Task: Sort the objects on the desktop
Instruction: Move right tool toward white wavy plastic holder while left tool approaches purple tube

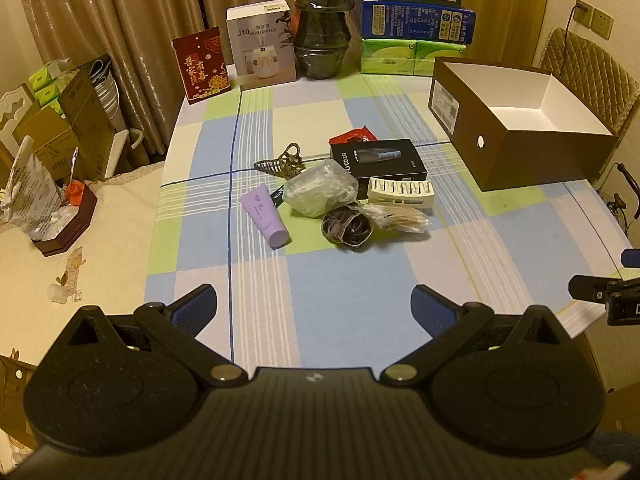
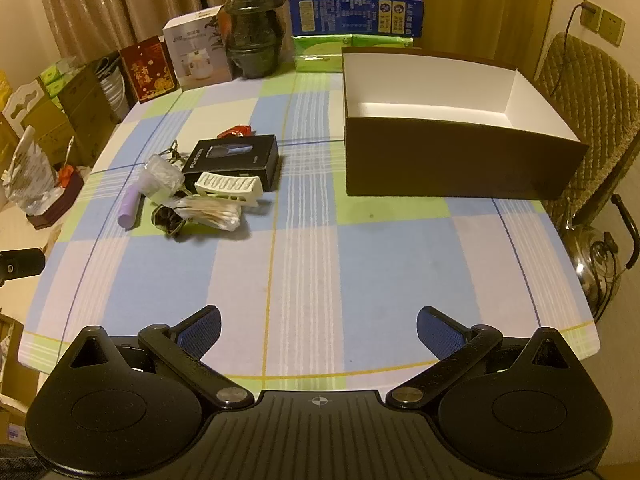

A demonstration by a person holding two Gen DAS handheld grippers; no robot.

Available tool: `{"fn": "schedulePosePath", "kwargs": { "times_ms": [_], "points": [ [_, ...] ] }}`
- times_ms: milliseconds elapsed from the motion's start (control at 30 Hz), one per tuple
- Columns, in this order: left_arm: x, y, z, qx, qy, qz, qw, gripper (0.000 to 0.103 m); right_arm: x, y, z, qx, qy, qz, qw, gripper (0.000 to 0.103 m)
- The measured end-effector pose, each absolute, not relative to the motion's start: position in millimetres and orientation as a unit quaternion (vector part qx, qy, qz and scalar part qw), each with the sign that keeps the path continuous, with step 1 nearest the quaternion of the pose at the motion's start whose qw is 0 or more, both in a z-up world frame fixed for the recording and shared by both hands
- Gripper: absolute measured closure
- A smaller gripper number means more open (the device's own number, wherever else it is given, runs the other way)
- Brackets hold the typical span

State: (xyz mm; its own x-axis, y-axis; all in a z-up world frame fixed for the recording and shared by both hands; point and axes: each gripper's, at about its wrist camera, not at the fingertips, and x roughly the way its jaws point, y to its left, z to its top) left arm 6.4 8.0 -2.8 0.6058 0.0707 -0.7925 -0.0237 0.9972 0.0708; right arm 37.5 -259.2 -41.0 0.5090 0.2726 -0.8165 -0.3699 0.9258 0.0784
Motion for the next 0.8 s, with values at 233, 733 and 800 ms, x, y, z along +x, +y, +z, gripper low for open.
{"fn": "schedulePosePath", "kwargs": {
  "times_ms": [233, 733, 800],
  "points": [
    [6.9, 12.3, -3.6, 0.024, 0.444, 0.029, 0.895, 0.001, 38.7, -257.1, -42.1, -0.054, 0.461, 0.188, 0.866, 0.002],
    [7.5, 15.2, -5.3, 0.02, 0.444, 0.037, 0.895, 0.001, 40.7, -253.8, -42.7, -0.056, 0.46, 0.19, 0.865, 0.002],
    [8.3, 16.0, -5.6, 0.018, 0.445, 0.039, 0.895, 0.001, 40.6, -253.7, -42.7, -0.056, 0.46, 0.19, 0.865, 0.002]
  ]
}}
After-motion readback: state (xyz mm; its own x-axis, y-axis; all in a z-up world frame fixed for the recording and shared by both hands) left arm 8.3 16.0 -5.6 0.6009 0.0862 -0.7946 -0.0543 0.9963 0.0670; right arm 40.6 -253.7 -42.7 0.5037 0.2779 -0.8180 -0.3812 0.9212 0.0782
